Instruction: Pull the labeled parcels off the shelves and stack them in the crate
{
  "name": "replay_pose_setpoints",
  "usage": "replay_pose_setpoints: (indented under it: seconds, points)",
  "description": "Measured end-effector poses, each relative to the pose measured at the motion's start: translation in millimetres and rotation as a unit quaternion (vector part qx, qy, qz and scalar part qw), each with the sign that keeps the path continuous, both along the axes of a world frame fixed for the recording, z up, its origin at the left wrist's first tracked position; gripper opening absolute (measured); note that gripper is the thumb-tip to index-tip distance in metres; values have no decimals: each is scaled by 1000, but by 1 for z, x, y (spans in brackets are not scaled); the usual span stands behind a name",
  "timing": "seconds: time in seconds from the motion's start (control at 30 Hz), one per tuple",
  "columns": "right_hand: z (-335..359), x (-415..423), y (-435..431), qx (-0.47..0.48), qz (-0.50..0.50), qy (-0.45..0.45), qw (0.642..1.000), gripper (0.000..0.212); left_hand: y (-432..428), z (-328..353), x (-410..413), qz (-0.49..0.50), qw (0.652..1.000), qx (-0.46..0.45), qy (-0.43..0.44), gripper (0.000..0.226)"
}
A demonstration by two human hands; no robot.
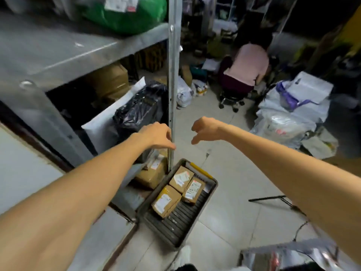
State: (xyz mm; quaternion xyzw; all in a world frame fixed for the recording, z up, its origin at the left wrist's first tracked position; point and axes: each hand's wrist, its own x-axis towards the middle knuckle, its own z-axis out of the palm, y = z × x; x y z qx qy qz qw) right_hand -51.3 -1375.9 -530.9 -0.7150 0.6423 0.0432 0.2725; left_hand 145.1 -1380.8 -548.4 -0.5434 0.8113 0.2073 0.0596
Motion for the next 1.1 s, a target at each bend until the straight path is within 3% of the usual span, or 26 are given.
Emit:
replay_pose_setpoints:
  seconds: [0.1, 0.27, 0.4, 0.6, 0.77, 0.9, 1.1]
  points:
    - [29, 35, 35, -8, 43, 15, 999, 63, 50, 35, 47, 58, 998, -28, 24, 46]
    - [66, 116, 111, -49, 141, 19, 989, 48, 154, 73, 128, 139, 987, -64, 41, 41]
    - [92, 185, 178, -60, 226, -21, 972, 60, 251, 95, 185, 219, 971, -74, 62, 40]
    - [124, 293, 256, -71, 346, -62, 933, 61, 378, 134, 278, 368, 924, -83, 57, 43]
    - [157, 378, 325, -84, 453, -136, 877, 57, 489, 173, 331, 465, 873, -121, 80, 40]
    - [186, 442, 390, -109, 573, -137, 800, 48, 588, 202, 363, 546, 826, -129, 58, 39]
    - [242, 531, 505, -56, 715, -168, 676, 55, 736, 247, 360, 699, 694, -169, 33, 39]
